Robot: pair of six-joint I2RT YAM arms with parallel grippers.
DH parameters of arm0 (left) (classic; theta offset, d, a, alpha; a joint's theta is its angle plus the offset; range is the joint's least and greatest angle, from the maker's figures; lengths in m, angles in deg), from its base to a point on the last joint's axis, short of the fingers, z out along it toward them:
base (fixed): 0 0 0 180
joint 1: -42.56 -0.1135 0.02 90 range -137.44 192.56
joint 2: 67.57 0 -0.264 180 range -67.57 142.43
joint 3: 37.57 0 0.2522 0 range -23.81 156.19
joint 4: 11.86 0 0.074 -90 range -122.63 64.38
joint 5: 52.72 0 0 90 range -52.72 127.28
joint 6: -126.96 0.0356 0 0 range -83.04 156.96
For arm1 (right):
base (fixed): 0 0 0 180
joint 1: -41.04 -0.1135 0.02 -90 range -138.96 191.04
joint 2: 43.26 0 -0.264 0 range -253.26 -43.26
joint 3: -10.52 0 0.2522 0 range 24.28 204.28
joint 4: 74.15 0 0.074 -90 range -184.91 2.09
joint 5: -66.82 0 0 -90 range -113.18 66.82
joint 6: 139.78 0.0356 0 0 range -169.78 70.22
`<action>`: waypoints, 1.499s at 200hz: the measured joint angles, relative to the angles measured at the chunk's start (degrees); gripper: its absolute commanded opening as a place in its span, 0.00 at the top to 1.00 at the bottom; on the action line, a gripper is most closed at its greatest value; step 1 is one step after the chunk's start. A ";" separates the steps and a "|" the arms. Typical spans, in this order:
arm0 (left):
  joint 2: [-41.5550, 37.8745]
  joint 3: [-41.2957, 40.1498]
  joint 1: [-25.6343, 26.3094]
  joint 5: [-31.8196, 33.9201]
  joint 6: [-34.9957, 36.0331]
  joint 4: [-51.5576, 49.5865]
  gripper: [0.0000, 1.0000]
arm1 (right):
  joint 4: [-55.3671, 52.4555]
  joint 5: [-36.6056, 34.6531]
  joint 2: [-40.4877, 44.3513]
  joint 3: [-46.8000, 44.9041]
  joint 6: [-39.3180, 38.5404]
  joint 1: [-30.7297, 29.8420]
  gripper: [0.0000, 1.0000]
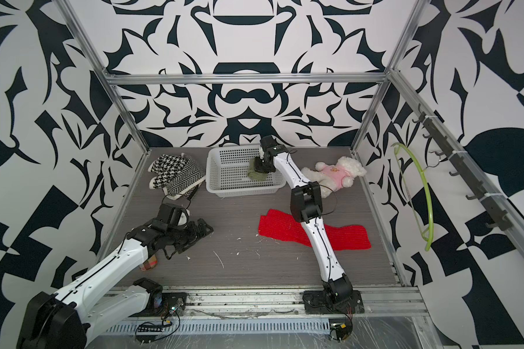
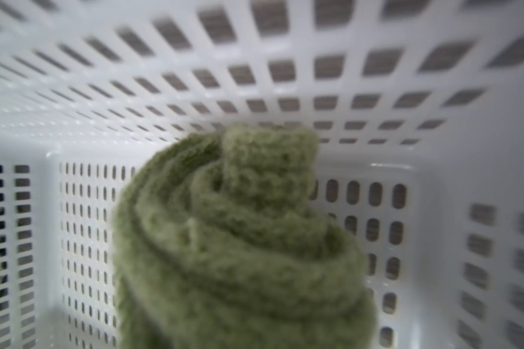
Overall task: Roll up the scarf and place it into the basket
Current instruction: Place the scarf in the basket.
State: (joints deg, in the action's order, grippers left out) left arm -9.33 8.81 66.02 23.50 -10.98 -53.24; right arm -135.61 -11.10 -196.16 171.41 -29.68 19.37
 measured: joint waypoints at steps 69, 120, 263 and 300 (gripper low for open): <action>4.26 0.68 -0.04 -1.27 0.04 2.54 0.01 | -0.63 -8.52 1.84 -0.72 -2.54 -0.15 1.00; 6.10 1.66 -0.04 -1.66 0.02 3.37 0.01 | -1.31 -10.93 1.84 -0.76 -3.28 0.20 0.61; 6.32 2.40 -0.26 -1.70 0.59 3.15 0.01 | 8.94 -0.85 9.79 -3.34 -2.43 4.24 0.04; 5.77 2.40 -0.26 -1.79 0.44 3.28 0.01 | 11.28 -0.46 21.14 -12.68 -3.13 3.78 0.01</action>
State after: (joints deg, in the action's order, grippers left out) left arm -3.56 11.21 65.76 21.71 -10.55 -49.96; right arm -124.33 -11.56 -175.03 158.73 -32.81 23.15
